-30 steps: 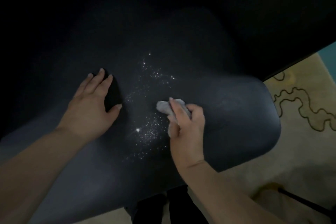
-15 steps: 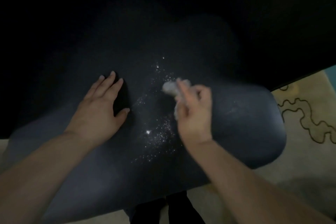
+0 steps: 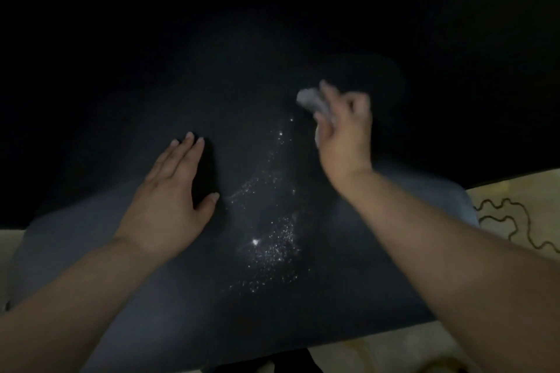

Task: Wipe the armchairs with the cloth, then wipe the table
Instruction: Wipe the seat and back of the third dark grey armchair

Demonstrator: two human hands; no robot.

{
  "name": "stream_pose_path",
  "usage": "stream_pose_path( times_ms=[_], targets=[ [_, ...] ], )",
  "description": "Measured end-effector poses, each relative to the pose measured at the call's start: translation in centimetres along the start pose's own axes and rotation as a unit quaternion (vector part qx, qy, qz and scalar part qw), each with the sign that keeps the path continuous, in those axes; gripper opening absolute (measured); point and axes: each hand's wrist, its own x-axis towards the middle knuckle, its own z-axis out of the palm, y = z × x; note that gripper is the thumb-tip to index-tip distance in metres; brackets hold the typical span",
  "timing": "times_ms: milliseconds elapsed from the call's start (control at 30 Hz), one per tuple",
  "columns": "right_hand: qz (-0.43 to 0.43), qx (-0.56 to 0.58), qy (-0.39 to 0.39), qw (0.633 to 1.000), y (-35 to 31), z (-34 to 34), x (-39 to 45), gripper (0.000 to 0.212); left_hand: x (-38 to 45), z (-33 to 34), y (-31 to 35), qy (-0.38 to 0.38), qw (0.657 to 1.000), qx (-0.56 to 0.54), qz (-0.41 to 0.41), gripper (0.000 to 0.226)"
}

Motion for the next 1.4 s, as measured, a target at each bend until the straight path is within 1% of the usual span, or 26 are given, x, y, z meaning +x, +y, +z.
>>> stream_pose_path(
  times_ms=[33, 100, 133, 167, 233, 267, 300, 333, 367, 467, 533, 567, 600, 667, 733, 767, 800, 833, 867, 933, 1000, 1067, 1200, 1267, 1333, 1400],
  targets=[
    [0.012, 0.002, 0.007, 1.0, -0.1, 0.3, 1.8, 0.044, 0.0, 0.1, 0.0, 0.003, 1.0, -0.001, 0.0, 0.084],
    [0.002, -0.024, -0.019, 1.0, -0.8, 1.1, 2.9, 0.039, 0.0, 0.2, -0.2, 0.005, 1.0, 0.005, 0.0, 0.082],
    [-0.029, -0.046, -0.04, 0.998, -1.5, 1.4, 2.2, 0.036, 0.0, 0.3, -0.2, 0.004, 1.0, 0.008, -0.001, 0.082],
    [-0.08, -0.053, -0.069, 0.993, -2.1, 1.5, 0.7, 0.034, 0.0, 0.3, -0.2, 0.002, 1.0, 0.01, -0.004, 0.082],
    [-0.177, -0.022, -0.145, 0.973, -2.5, 1.0, -3.4, 0.032, 0.0, 0.2, 0.0, -0.004, 1.0, 0.012, -0.01, 0.082],
    [-0.215, -0.011, -0.192, 0.958, -2.5, 0.5, -5.5, 0.035, 0.0, 0.1, 0.1, -0.008, 1.0, 0.01, -0.011, 0.083],
    [-0.235, -0.008, -0.228, 0.945, -2.5, -0.1, -7.0, 0.037, 0.0, 0.0, 0.1, -0.01, 1.0, 0.005, -0.012, 0.083],
    [-0.238, -0.005, -0.246, 0.94, -2.2, -0.6, -7.6, 0.038, 0.0, -0.1, 0.0, -0.011, 1.0, 0.0, -0.012, 0.083],
    [-0.225, -0.003, -0.24, 0.944, -2.0, -0.8, -7.2, 0.037, -0.2, -0.2, 0.0, -0.013, 1.0, -0.004, -0.014, 0.083],
    [-0.122, -0.062, -0.127, 0.982, -1.4, -0.1, -2.7, 0.036, -1.1, -0.6, -0.6, -0.017, 1.0, 0.001, -0.016, 0.082],
    [-0.061, -0.071, -0.074, 0.993, -1.5, 0.8, -0.3, 0.036, -1.8, -0.7, -1.2, -0.014, 1.0, 0.015, -0.019, 0.081],
    [-0.058, -0.069, -0.069, 0.994, -1.8, 1.3, -0.5, 0.036, -2.2, -0.6, -1.5, -0.014, 0.999, 0.023, -0.021, 0.081],
    [-0.075, -0.076, -0.08, 0.991, -2.2, 1.7, -1.5, 0.035, -2.7, -0.6, -1.7, -0.014, 0.999, 0.029, -0.024, 0.081],
    [-0.141, -0.079, -0.136, 0.978, -2.8, 1.8, -5.5, 0.035, -3.5, -0.4, -1.9, -0.012, 0.999, 0.03, -0.029, 0.082],
    [-0.199, -0.04, -0.196, 0.959, -3.1, 0.9, -9.8, 0.037, -4.2, -0.2, -1.9, -0.014, 0.999, 0.028, -0.034, 0.082],
    [-0.215, -0.028, -0.221, 0.951, -3.1, 0.2, -11.2, 0.038, -4.5, -0.1, -1.9, -0.016, 0.999, 0.027, -0.036, 0.082],
    [-0.217, -0.027, -0.229, 0.949, -2.7, -0.4, -11.9, 0.038, -4.8, 0.0, -1.9, -0.018, 0.999, 0.027, -0.037, 0.083],
    [-0.202, -0.031, -0.212, 0.956, -2.3, -0.9, -12.2, 0.038, -5.0, 0.0, -1.8, -0.02, 0.999, 0.026, -0.037, 0.083],
    [-0.165, -0.037, -0.177, 0.97, -1.6, -1.3, -12.2, 0.042, -5.3, 0.1, -1.8, -0.02, 0.999, 0.026, -0.036, 0.083],
    [-0.06, -0.058, -0.094, 0.992, -0.8, -1.8, -12.4, 0.052, -5.7, 0.2, -1.9, -0.018, 0.999, 0.028, -0.033, 0.083],
    [0.015, -0.075, -0.042, 0.996, -1.4, -1.5, -13.7, 0.055, -6.3, 0.4, -2.0, -0.021, 0.999, 0.034, -0.028, 0.084],
    [0.024, -0.051, -0.038, 0.998, -3.4, 0.1, -15.8, 0.055, -7.0, 0.6, -2.0, -0.027, 0.999, 0.041, -0.023, 0.087],
    [-0.025, -0.025, -0.054, 0.998, -6.7, 2.5, -18.4, 0.043, -8.2, 0.9, -2.3, -0.043, 0.998, 0.054, -0.015, 0.09],
    [-0.023, -0.016, -0.026, 0.999, -5.8, 1.9, -17.5, 0.04, -8.7, 0.8, -2.8, -0.046, 0.998, 0.051, -0.012, 0.089],
    [0.011, -0.028, 0.03, 0.999, -3.8, 0.9, -16.5, 0.038, -9.1, 0.7, -3.3, -0.052, 0.997, 0.056, -0.005, 0.088],
    [0.041, -0.024, 0.048, 0.998, -3.1, 0.6, -16.6, 0.037, -9.4, 0.7, -3.8, -0.055, 0.997, 0.058, 0.002, 0.088]
  ],
)
